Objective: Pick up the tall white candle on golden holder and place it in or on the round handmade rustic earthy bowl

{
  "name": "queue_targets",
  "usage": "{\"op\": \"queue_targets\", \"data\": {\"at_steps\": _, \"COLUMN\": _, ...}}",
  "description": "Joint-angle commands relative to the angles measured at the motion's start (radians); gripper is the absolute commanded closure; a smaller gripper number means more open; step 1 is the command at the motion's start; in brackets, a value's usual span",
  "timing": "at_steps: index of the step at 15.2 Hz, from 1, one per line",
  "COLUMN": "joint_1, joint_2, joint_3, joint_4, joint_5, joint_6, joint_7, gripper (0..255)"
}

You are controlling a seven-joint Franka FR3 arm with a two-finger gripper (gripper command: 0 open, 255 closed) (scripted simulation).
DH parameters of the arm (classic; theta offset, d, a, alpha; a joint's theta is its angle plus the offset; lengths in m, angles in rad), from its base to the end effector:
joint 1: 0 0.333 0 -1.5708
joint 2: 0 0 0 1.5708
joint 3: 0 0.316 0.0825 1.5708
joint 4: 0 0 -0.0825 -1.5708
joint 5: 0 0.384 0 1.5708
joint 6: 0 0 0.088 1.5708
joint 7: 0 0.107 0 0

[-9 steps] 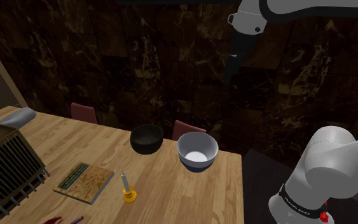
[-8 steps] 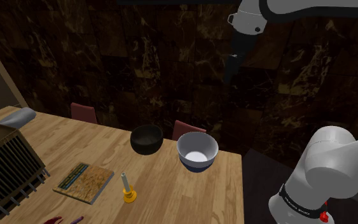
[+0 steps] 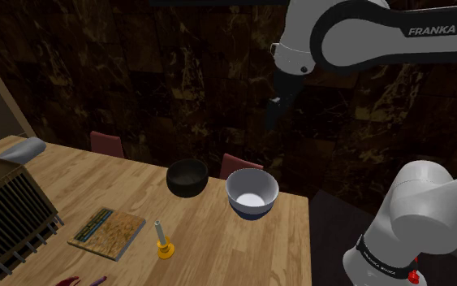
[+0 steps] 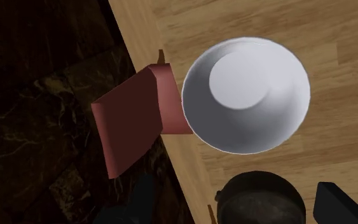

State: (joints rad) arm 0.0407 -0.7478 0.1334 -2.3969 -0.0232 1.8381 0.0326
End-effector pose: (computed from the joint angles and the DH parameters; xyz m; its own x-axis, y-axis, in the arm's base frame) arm 0.3364 0.0679 0.5821 0.9744 0.1263 0.1857 0.1076 -0.9884 0.1074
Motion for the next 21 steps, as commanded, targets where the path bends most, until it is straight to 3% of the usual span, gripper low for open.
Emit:
{"op": "queue_targets", "data": {"at_steps": 1, "joint_1": 0.009, "joint_2": 0.021, "joint_3": 0.047, "joint_4": -0.021, "joint_5": 0.011, "joint_6": 0.047, "joint_7": 0.054, "gripper": 0}}
{"op": "queue_targets", "data": {"at_steps": 8, "joint_1": 0.022, "joint_2": 0.135, "joint_3": 0.218, "joint_4": -0.059, "joint_5": 0.024, "joint_6": 0.207, "joint_7": 0.246, "gripper": 0}}
{"op": "queue_targets", "data": {"at_steps": 13, "joint_1": 0.005, "joint_2": 0.263, "joint_3": 0.353, "joint_4": -0.04, "joint_5": -0.01, "joint_6": 0.313, "joint_7": 0.403, "gripper": 0}}
{"op": "queue_targets", "data": {"at_steps": 17, "joint_1": -0.034, "joint_2": 0.394, "joint_3": 0.471, "joint_4": 0.004, "joint_5": -0.083, "joint_6": 0.384, "joint_7": 0.552, "gripper": 0}}
{"op": "queue_targets", "data": {"at_steps": 21, "joint_1": -0.085, "joint_2": 0.557, "joint_3": 0.592, "joint_4": 0.075, "joint_5": -0.222, "joint_6": 0.427, "joint_7": 0.737, "gripper": 0}}
